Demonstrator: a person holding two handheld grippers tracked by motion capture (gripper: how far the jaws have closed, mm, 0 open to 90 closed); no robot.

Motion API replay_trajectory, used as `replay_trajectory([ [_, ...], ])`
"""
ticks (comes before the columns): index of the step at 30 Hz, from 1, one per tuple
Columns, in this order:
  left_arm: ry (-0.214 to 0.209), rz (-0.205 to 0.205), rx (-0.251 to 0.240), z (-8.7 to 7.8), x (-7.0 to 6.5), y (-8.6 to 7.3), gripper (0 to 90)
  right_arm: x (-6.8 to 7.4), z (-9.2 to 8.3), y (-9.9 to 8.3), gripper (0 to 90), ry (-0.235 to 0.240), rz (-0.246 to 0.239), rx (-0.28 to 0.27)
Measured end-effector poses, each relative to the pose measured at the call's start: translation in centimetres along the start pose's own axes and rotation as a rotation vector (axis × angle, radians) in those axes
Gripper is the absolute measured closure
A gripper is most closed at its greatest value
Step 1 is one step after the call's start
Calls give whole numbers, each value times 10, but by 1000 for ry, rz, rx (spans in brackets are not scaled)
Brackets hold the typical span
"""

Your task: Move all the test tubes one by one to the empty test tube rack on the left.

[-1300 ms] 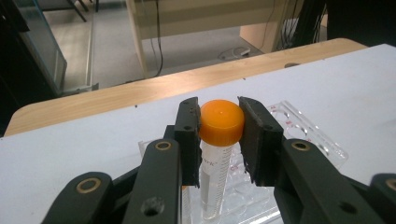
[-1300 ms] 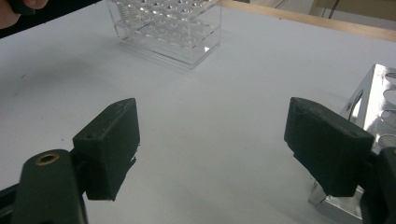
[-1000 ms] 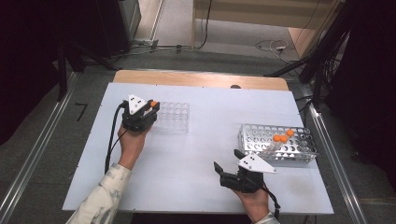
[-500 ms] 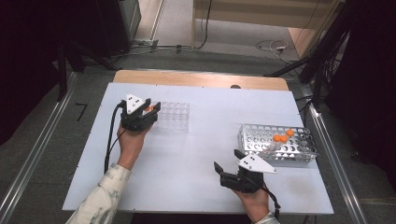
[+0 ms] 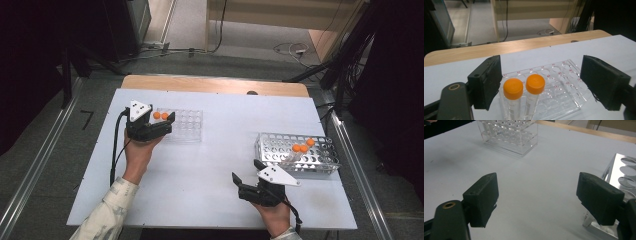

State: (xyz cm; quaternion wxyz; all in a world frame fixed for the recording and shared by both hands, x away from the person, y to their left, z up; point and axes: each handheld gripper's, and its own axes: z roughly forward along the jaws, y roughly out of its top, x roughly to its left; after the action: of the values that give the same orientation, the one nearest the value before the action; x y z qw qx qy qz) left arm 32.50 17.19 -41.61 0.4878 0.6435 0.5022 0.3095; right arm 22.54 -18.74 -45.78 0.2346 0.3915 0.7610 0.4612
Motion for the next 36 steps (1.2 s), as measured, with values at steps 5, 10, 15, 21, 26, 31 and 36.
replay_trajectory([
  [5, -24, -15, -7, -9, 1, 3, 155, -7, -7, 1, 165, -18, 17, -9],
  [10, -37, -14, -10, -13, -3, 2, 133, -16, -13, 1, 165, -42, 32, -19],
  [15, -38, -17, -8, -16, -3, 0, 112, -24, -18, 1, 166, -66, 35, -26],
  [21, -42, -30, 3, -19, -2, -4, 112, -34, -24, 1, 167, -101, 25, -34],
  [26, -54, -22, 21, -18, -5, -8, 108, -40, -27, -1, 167, -117, 30, -31],
  [31, -69, -17, 13, -19, -11, -11, 105, -48, -32, -3, 169, -137, 46, -35],
  [36, -83, -9, 18, -19, -16, -13, 106, -56, -38, -5, 173, -159, 61, -40],
])
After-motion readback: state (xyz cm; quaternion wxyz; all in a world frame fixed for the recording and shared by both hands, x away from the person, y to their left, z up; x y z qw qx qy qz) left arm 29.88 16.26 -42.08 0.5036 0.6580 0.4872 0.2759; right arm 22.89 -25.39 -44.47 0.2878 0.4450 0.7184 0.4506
